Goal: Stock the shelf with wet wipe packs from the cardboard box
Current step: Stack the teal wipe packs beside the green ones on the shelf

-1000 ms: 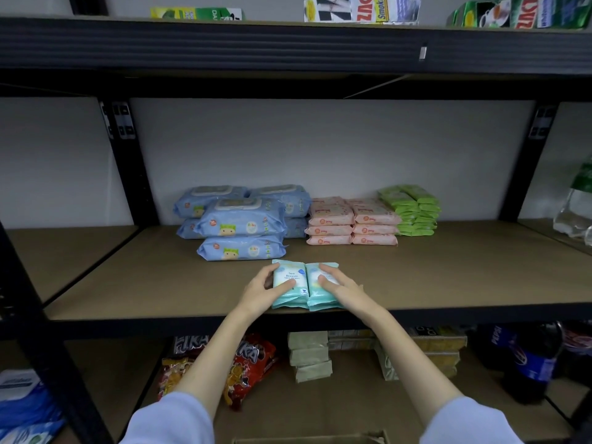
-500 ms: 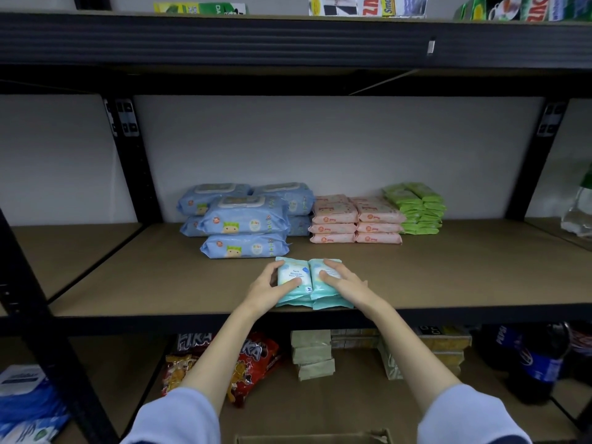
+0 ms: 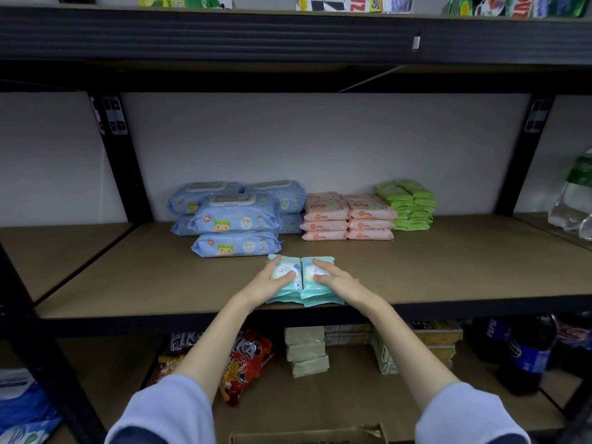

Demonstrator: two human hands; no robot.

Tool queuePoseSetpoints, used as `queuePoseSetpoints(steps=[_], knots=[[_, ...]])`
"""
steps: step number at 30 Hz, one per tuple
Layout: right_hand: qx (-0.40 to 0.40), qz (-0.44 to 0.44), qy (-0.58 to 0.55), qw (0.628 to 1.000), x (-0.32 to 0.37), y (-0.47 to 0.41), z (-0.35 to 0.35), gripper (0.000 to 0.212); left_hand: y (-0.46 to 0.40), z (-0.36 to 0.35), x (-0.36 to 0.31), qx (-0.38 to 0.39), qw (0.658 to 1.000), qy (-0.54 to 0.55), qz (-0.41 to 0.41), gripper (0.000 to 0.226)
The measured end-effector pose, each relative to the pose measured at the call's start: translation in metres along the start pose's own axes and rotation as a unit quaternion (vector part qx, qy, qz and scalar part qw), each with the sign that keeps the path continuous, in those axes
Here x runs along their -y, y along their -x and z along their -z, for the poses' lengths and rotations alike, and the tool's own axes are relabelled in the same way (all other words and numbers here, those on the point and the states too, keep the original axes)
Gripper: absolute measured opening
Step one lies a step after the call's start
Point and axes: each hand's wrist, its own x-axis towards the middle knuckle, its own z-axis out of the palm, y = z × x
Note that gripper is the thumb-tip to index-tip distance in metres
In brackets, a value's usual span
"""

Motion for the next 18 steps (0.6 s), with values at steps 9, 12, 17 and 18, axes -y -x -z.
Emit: queuePoseSetpoints(steps=[9, 12, 17, 18], knots=[[-0.005, -0.002, -0.031, 1.0, 0.002, 0.007, 0.001, 0.055, 0.008, 0.001, -0.007, -0.022, 1.0, 0.01, -0.013, 0.064], [-0.062, 0.031, -0.054, 0.996, 0.006, 0.025, 0.002, 0.066, 0.021, 0.001, -0.009, -0.064, 0.997, -0.021, -0.049, 0.063], [-0.187, 0.126, 0.104, 0.969, -0.001, 0.079, -0.01, 0.058, 0.084, -0.017, 0.001, -0.16, 0.955, -0.172, -0.179, 0.044], [-0.203, 0.139, 0.106, 0.963, -0.005, 0.093, -0.017, 0.055, 0.101, -0.024, 0.007, -0.164, 0.949, -0.18, -0.198, 0.042]])
